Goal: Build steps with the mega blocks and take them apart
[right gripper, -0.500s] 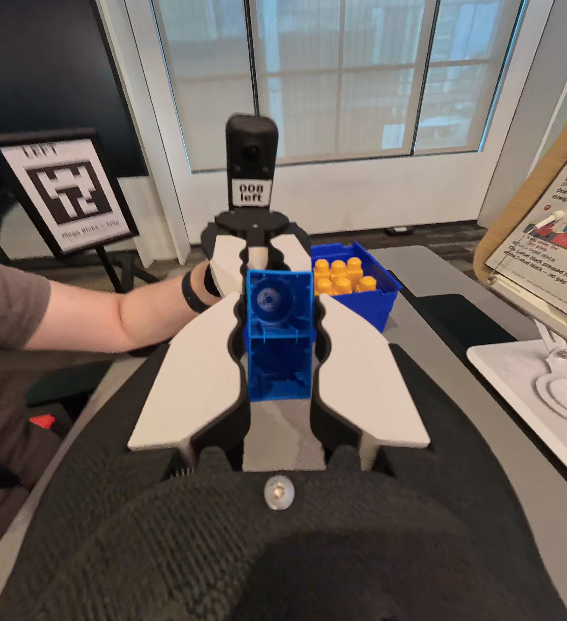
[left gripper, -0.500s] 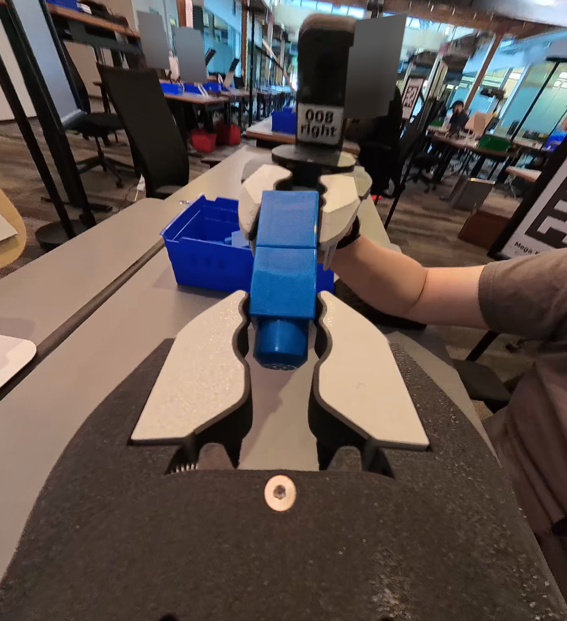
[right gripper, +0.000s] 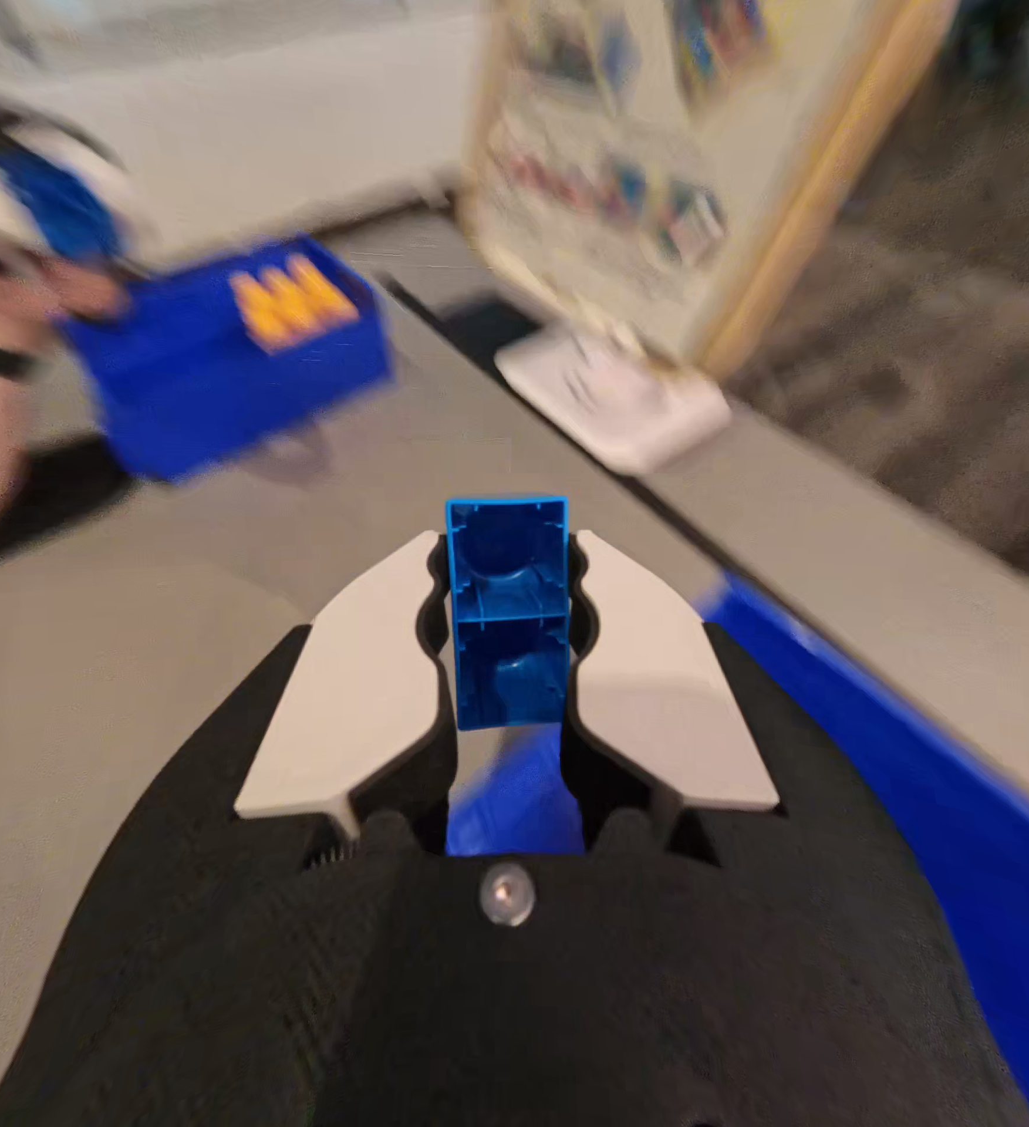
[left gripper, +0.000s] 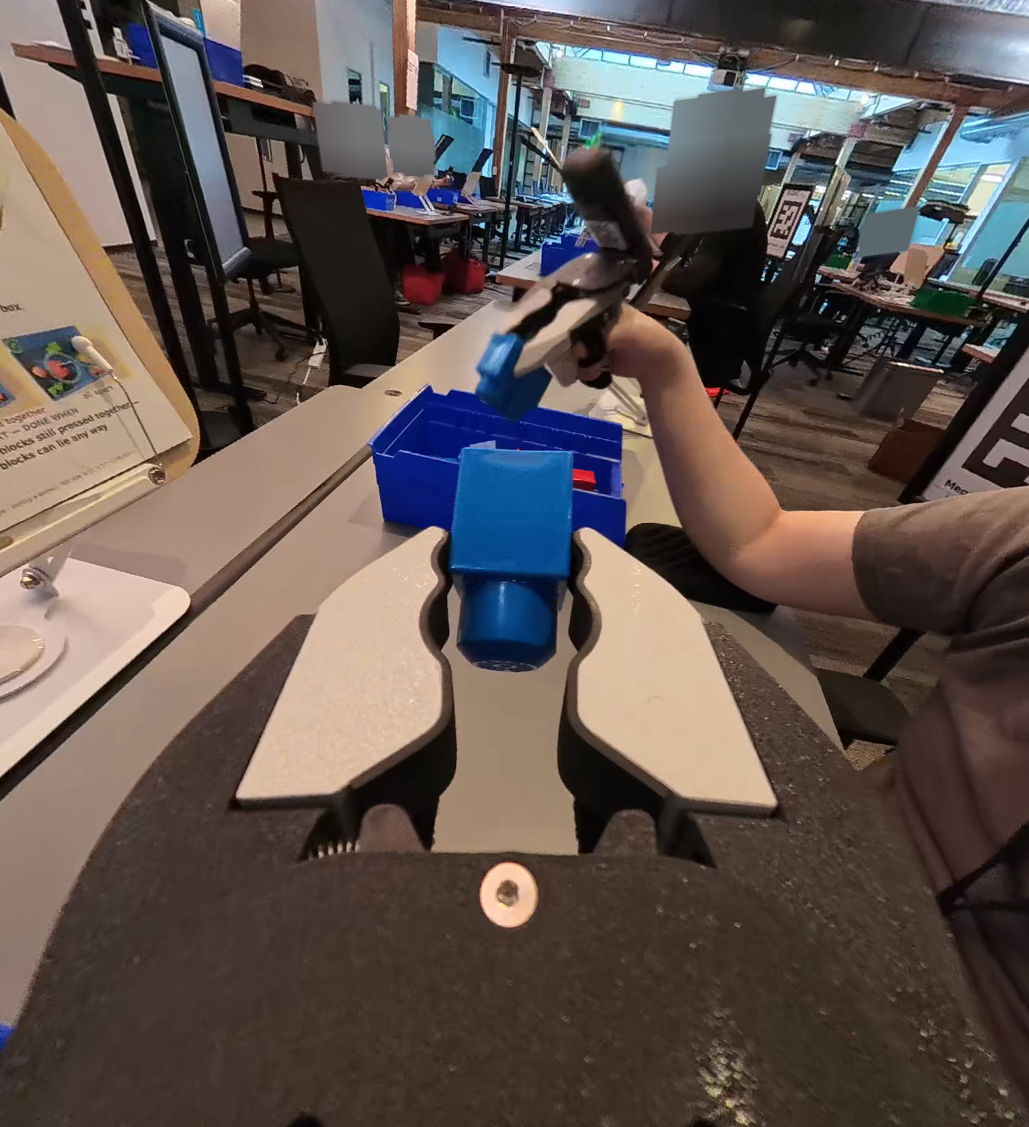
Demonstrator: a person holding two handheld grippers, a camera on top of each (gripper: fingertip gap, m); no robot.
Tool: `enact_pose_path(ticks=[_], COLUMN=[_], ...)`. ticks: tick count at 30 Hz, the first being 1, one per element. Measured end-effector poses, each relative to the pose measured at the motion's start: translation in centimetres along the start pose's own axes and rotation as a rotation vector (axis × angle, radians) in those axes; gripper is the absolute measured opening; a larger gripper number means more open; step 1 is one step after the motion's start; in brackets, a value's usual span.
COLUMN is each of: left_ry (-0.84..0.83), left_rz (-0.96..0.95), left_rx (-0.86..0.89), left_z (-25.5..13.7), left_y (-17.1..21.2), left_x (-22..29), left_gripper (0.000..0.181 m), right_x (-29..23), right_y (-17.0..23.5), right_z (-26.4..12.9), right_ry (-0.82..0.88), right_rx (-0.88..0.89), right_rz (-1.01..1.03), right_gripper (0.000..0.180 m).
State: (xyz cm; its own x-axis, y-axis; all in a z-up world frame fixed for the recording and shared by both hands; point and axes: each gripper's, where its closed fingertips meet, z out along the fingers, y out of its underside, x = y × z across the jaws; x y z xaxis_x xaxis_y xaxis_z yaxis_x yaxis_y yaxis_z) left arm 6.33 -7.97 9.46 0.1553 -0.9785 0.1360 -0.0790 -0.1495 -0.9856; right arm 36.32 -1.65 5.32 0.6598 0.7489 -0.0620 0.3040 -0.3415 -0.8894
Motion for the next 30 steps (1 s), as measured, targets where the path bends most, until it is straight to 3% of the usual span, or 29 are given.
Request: enact_pose_path(ticks=[4,8,13,16,20,22,26,30], left_ry=[0.018,0.034,0.039,0.048,0.064,0.067,0.082,0.089], left_rz=[0.01,0.0,-0.031,-0.058,-0.057,-0.041,-0.033,-0.035], left_rx=[-0.046,-0.084,-0.114,-0.125,-0.176,-0.198,-0.209,-0.227], left_z=[0.9,1.9,2.9,3.7,4.8,5.1,5.3,5.2], left_y=[0.8,1.7,2.6,3.2,4.3,4.7,4.7,4.9], left_x=[0.5,0.8,0.6,0.6,1.0,1.3,1.9,2.0], left_gripper=[0.036,0.036,0.036,0.036,0.036,0.036,0.036,0.036], right_x=[5.5,7.6,9.3,8.5,3.7,3.4,6.2,4.8], right_y=[11.0,16.0,13.2,7.9,1.7,3.4,10.9,14.6], right_z=[-2.4,-2.1,-2.5,-2.9,-1.9,-1.9,-3.7,-3.8], right_ry=[0.097,0.098,0.245,0.366,0.398,0.407,0.442,0.303], right_rx=[-0.381,-0.516,-0.427,-0.309,-0.172,-0.29,-0.638,-0.768], right_rz=[0.232,0.33,0.226,0.05,-0.232,-0.264,-0.106,0.033], right_gripper=[0.037,0.038,0.05,0.055,0.058,0.058,0.063,0.064])
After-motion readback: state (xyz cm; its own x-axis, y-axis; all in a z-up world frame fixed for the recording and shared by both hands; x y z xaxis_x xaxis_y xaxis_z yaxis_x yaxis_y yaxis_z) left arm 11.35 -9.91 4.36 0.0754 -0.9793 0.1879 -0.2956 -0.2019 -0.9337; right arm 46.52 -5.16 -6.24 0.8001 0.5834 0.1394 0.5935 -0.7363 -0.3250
